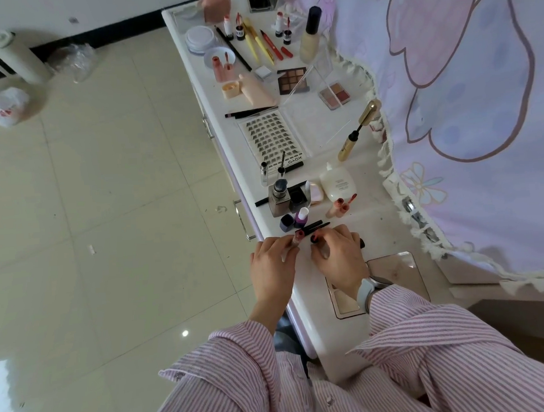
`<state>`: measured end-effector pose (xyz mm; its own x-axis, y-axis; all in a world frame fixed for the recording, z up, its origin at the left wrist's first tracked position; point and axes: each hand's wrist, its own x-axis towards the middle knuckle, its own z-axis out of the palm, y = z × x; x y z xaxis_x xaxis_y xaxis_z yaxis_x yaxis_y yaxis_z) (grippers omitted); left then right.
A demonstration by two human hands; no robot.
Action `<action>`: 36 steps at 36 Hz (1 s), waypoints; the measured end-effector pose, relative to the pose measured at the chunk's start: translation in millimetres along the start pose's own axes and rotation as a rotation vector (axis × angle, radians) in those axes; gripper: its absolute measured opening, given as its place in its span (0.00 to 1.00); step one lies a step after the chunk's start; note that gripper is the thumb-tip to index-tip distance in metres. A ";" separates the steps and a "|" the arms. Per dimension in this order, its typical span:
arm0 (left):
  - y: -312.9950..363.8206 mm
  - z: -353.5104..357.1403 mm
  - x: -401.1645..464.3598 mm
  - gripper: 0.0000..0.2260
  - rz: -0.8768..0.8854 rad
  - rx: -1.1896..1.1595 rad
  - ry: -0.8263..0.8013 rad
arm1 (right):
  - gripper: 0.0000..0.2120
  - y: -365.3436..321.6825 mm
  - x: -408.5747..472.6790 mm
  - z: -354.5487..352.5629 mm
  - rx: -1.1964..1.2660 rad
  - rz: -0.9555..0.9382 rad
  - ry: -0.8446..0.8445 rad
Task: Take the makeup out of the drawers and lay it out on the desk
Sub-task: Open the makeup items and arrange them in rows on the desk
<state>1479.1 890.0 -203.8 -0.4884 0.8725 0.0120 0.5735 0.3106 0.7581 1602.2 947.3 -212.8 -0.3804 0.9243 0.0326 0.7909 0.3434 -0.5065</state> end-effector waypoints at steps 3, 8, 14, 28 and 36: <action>-0.8 0.6 -0.4 0.05 0.001 -0.003 0.000 | 0.06 -0.4 1.5 0.8 -0.018 -0.009 0.003; 0.7 0.0 -0.7 0.05 -0.001 -0.003 -0.003 | 0.10 -0.3 3.4 3.3 -0.104 -0.083 0.092; -0.5 -0.4 -1.0 0.06 -0.016 0.002 -0.018 | 0.11 -2.0 2.9 0.7 -0.142 -0.094 0.098; -3.5 -0.2 -0.7 0.09 -0.027 -0.001 -0.031 | 0.06 -1.5 0.9 -0.1 -0.120 -0.062 0.070; -3.8 -1.6 0.2 0.10 -0.033 -0.002 -0.041 | 0.06 -0.2 0.4 -0.5 -0.146 -0.062 0.075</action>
<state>1475.8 888.4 -205.5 -0.4800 0.8764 -0.0397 0.5562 0.3391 0.7587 1602.1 947.7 -212.2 -0.3977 0.9086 0.1272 0.8303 0.4154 -0.3715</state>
